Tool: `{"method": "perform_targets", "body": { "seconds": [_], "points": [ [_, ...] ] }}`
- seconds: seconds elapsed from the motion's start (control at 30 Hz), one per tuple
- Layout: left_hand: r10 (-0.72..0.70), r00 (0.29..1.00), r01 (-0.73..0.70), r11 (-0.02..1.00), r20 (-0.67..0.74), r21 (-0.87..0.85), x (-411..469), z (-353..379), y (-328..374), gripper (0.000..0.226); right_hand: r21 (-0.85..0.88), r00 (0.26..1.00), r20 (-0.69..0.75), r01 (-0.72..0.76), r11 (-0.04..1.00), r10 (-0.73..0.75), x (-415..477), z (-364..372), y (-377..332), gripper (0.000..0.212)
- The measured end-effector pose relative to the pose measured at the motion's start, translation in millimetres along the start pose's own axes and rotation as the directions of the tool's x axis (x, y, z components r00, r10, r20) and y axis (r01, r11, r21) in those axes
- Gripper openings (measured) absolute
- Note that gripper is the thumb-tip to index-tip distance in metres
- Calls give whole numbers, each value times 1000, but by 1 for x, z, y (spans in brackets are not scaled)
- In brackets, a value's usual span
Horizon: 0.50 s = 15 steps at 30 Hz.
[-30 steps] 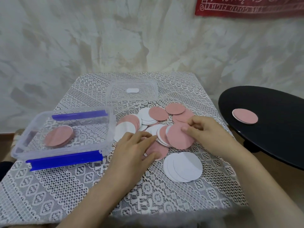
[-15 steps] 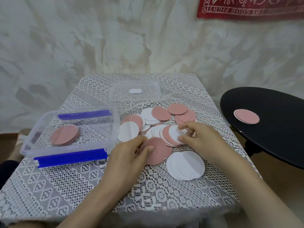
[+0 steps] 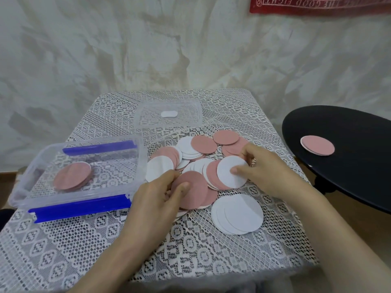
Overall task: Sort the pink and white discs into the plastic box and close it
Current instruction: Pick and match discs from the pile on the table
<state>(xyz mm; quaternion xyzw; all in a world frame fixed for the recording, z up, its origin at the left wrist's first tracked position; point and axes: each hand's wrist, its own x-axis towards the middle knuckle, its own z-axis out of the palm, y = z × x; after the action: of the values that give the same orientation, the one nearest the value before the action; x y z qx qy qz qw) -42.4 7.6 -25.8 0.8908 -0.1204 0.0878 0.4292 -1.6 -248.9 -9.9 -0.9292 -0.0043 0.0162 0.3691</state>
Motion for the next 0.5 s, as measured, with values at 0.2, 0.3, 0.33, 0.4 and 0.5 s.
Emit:
{"method": "perform_targets", "body": {
  "seconds": [0.2,0.3,0.33,0.4,0.5],
  "points": [
    [-32,999,34,998,25,-62,-6,-3,1,19,370,993,64,65,927,-95,-18,-3,-14,19],
    [-40,996,50,990,76,-132,-12,-4,7,20,383,978,163,60,922,-131,-33,8,-23,18],
    [-32,995,46,987,92,-155,-13,-4,10,20,365,975,177,63,929,-136,-37,14,-26,19],
    [-11,993,36,978,122,-206,-16,-3,14,21,338,973,181,75,938,-143,-43,26,-30,14],
    [-15,984,63,961,176,-270,-18,-3,19,15,332,976,161,85,939,-146,-47,37,-31,20]
  ]
}}
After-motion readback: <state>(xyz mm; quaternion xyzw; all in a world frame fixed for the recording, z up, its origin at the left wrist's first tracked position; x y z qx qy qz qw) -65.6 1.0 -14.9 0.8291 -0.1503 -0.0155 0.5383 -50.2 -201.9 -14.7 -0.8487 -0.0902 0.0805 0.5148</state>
